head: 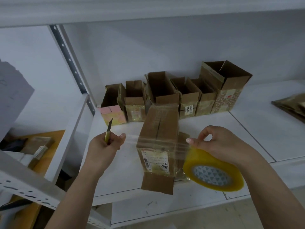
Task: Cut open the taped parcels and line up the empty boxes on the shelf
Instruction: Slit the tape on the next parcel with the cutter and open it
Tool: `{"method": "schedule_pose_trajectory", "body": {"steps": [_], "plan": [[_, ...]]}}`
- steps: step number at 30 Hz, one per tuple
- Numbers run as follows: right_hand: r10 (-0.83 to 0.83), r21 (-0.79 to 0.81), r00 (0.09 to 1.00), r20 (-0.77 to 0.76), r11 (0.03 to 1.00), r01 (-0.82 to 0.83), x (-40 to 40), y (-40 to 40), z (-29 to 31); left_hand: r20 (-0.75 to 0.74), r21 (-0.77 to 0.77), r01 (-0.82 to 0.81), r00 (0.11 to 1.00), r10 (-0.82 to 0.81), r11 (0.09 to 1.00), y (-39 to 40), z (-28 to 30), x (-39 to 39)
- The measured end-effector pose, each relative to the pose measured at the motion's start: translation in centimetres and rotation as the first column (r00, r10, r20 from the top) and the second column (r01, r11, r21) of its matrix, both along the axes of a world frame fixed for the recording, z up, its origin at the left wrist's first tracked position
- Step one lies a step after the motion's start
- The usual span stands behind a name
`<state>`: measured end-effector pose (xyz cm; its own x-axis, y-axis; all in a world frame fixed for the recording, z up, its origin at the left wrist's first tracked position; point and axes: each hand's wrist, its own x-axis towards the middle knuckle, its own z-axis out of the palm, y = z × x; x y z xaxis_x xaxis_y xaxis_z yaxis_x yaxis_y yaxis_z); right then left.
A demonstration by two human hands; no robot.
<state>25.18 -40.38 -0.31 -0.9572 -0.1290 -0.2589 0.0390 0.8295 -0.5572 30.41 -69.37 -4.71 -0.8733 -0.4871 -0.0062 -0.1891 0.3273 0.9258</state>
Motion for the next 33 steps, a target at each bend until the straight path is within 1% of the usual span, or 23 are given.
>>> {"method": "schedule_pose_trajectory", "body": {"steps": [9, 12, 15, 17, 19, 20, 22, 24, 26, 29, 31, 33], "plan": [[-0.003, 0.060, 0.998, 0.056, 0.998, 0.000, -1.3, -1.0, 0.0, 0.027, 0.054, -0.009, 1.000, 0.008, 0.998, -0.5, -1.7, -1.0], [-0.010, 0.082, 0.996, 0.087, 0.997, 0.003, -1.3, -1.2, -0.9, 0.069, 0.065, -0.008, 0.998, 0.004, 0.998, -0.4, -2.6, -1.2], [-0.022, 0.122, 0.990, 0.137, 0.993, 0.005, -1.1, -1.3, -2.4, 0.145, 0.185, 0.006, 0.989, -0.034, 0.983, 0.2, -4.4, -1.3], [-0.033, 0.133, 0.986, 0.165, 0.991, 0.011, -1.0, -1.4, -3.7, 0.182, 0.284, 0.005, 0.982, -0.059, 0.959, 1.0, -5.6, -1.2], [-0.046, 0.102, 0.983, 0.179, 0.994, 0.028, -0.9, -1.5, -4.8, 0.212, 0.374, -0.007, 0.974, -0.079, 0.927, 1.6, -6.5, -1.1], [-0.049, 0.081, 0.982, 0.181, 0.996, 0.035, -0.8, -1.6, -5.3, 0.220, 0.443, -0.005, 0.970, -0.103, 0.896, 1.9, -6.8, -1.0], [-0.048, 0.052, 0.983, 0.179, 0.998, 0.040, -0.8, -1.8, -6.0, 0.207, 0.610, 0.010, 0.963, -0.172, 0.792, 2.4, -7.3, -0.9], [-0.048, 0.036, 0.983, 0.180, 0.998, 0.042, -0.9, -1.9, -6.3, 0.196, 0.713, 0.017, 0.955, -0.222, 0.701, 2.6, -7.5, -0.7], [-0.042, 0.025, 0.982, 0.185, 0.999, 0.038, -0.9, -2.0, -6.4, 0.201, 0.742, 0.032, 0.943, -0.267, 0.670, 2.6, -7.5, -0.8], [-0.024, 0.026, 0.984, 0.177, 0.999, 0.019, -0.9, -2.0, -6.3, 0.281, 0.713, 0.042, 0.897, -0.341, 0.700, 2.4, -7.9, -0.9], [-0.010, 0.026, 0.986, 0.167, 1.000, 0.006, -0.9, -2.0, -6.2, 0.330, 0.717, 0.020, 0.871, -0.364, 0.697, 2.7, -8.5, -0.6], [0.004, 0.027, 0.988, 0.155, 1.000, -0.008, -0.7, -2.0, -6.2, 0.316, 0.742, 0.011, 0.876, -0.364, 0.671, 3.1, -8.8, -0.4]]}}
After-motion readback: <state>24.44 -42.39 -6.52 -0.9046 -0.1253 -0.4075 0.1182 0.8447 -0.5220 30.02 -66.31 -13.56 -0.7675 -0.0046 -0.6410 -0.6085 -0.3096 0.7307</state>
